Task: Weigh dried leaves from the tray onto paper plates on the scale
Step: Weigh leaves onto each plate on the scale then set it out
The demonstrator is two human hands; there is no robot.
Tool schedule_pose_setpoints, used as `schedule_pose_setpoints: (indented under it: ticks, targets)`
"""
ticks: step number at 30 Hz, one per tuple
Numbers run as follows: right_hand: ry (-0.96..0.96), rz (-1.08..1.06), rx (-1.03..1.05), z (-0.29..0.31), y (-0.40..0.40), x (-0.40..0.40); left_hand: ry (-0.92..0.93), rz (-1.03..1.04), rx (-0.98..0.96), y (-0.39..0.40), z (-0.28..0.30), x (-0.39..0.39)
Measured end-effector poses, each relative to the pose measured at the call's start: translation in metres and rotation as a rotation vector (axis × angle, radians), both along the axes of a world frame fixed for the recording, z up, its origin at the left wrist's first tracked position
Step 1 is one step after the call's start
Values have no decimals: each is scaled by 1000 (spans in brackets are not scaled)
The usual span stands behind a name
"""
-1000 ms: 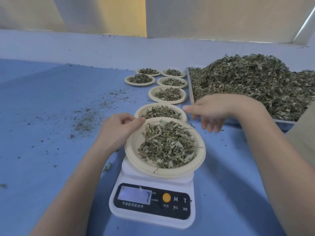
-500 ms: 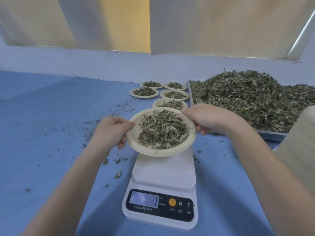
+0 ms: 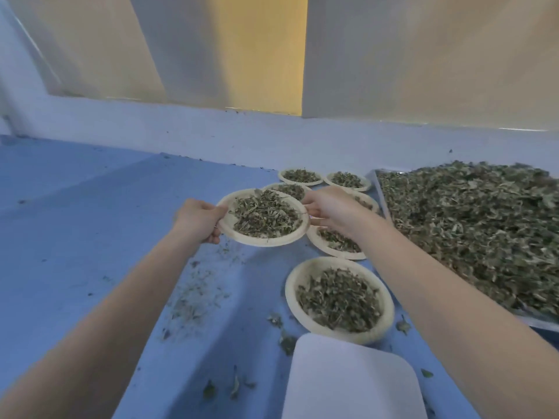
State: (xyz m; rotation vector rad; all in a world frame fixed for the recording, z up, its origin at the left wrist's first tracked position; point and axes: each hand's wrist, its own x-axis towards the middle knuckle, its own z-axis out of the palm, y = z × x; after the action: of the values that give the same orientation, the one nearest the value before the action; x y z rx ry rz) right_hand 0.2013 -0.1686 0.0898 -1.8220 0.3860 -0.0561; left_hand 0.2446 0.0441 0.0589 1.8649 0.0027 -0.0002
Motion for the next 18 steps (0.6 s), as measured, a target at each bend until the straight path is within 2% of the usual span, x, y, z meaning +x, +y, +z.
schedule_pose_setpoints:
  ticks: [4, 9, 13, 18]
  targets:
    - [64, -3, -113, -16, 3, 50, 59, 8, 53, -5, -19, 41]
    - [132, 26, -423, -47, 5, 87, 164, -40, 138, -15, -48, 70]
    - [233, 43, -635, -66, 0, 95, 184, -51, 138, -22, -58, 79]
    - [230, 19, -888, -71, 0, 95, 226, -85, 77, -27, -62, 81]
